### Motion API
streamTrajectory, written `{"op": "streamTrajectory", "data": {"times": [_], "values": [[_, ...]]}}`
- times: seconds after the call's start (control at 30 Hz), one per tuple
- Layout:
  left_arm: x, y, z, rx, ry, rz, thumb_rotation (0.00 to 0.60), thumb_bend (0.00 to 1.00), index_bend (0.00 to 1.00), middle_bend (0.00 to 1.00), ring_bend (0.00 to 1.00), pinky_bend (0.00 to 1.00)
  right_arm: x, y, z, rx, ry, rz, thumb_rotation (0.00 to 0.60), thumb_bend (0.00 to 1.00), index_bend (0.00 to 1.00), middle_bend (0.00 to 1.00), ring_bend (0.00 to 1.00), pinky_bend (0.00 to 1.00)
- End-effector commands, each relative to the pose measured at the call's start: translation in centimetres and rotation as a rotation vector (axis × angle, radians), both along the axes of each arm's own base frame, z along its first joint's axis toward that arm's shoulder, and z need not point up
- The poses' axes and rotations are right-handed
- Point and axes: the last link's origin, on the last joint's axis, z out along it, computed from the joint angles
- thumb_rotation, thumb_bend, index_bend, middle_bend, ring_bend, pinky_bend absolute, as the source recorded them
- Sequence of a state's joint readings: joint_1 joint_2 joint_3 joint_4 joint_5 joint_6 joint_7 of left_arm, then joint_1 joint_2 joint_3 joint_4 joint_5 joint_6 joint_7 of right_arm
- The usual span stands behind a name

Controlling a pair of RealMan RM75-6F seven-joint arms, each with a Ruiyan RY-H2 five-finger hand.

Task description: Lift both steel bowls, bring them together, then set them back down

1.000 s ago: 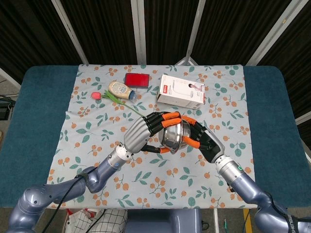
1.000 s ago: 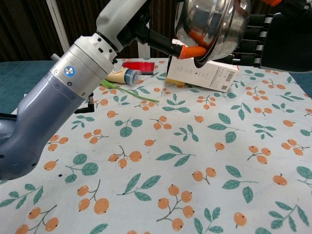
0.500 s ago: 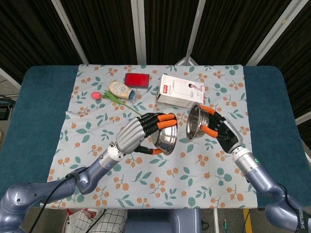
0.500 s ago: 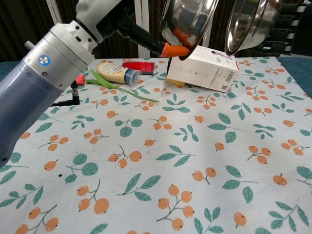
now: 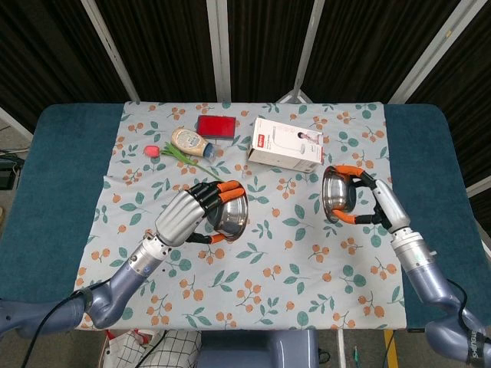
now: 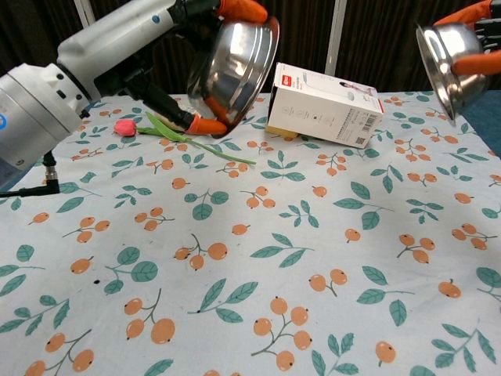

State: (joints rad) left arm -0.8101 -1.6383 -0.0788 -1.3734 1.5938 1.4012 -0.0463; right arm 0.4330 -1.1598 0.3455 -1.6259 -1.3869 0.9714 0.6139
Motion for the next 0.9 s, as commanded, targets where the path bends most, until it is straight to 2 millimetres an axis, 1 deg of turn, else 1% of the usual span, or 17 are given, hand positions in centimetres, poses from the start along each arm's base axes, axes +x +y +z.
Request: {"op": "streamTrajectory", "data": {"times": [0.03,0.13,0.27,0.5,0.6,0.67,0.7,0.77,0.9], "values": [[-3.1,-1.2,-0.3,-0.035,0.207,0.172,0.600,0.40,0.48,0.69,0.55,0.71,-4.8,2.0,-3.2,-0.132,0.508,0.100,0.600,0.46,1.00,0.88,0.97,1.00],[-4.0,-1.9,-0.8,-0.068,0.293,0.224,0.600,0.40,0.47,0.69,0.55,0.71,-6.3,3.0,-4.8,-0.158,0.651,0.146,0.600,0.46,1.00,0.88,0.97,1.00],[-5.3,-2.8,-1.4,-0.128,0.395,0.280,0.600,0.40,0.47,0.69,0.55,0.71,-7.7,4.1,-6.5,-0.159,0.763,0.207,0.600,0.46,1.00,0.88,0.97,1.00],[-6.6,-3.5,-1.6,-0.118,0.512,0.314,0.600,0.40,0.46,0.68,0.55,0.70,-8.8,5.8,-8.7,-0.144,0.893,0.313,0.600,0.46,0.98,0.88,0.95,1.00],[-7.0,-3.5,-1.6,-0.120,0.540,0.331,0.600,0.36,0.44,0.66,0.54,0.65,-9.0,6.3,-9.3,-0.136,0.929,0.345,0.600,0.46,0.95,0.87,0.93,1.00],[-7.4,-3.4,-1.7,-0.114,0.572,0.338,0.600,0.32,0.43,0.64,0.52,0.61,-8.9,6.6,-9.6,-0.141,0.939,0.362,0.600,0.46,0.91,0.84,0.90,1.00],[-7.6,-3.3,-1.8,-0.111,0.583,0.341,0.600,0.30,0.42,0.62,0.52,0.60,-8.9,6.7,-9.7,-0.142,0.939,0.366,0.600,0.46,0.88,0.81,0.88,1.00],[-7.8,-3.3,-1.8,-0.112,0.593,0.347,0.600,0.26,0.37,0.57,0.50,0.59,-8.9,6.9,-9.8,-0.141,0.939,0.370,0.600,0.46,0.81,0.77,0.85,1.00],[-8.3,-3.4,-2.1,-0.133,0.613,0.368,0.600,0.18,0.24,0.46,0.42,0.54,-8.8,7.1,-9.9,-0.142,0.944,0.396,0.600,0.46,0.57,0.65,0.77,0.99]]}}
